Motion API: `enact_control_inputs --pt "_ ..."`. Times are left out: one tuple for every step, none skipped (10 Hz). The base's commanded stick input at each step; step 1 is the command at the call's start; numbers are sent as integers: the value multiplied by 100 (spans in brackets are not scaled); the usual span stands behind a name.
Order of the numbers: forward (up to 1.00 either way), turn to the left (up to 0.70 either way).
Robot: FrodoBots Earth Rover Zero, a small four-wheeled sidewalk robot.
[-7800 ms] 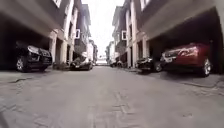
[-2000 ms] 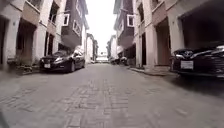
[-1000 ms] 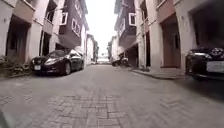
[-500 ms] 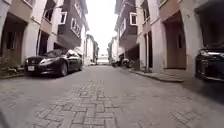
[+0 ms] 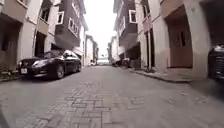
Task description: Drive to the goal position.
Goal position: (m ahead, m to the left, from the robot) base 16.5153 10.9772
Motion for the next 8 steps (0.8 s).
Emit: enact_control_inputs --pt "70 0" --pt "70 0" --pt "70 0" --pt "70 0" --pt "70 0" --pt "70 0" --pt "70 0" --pt "70 0"
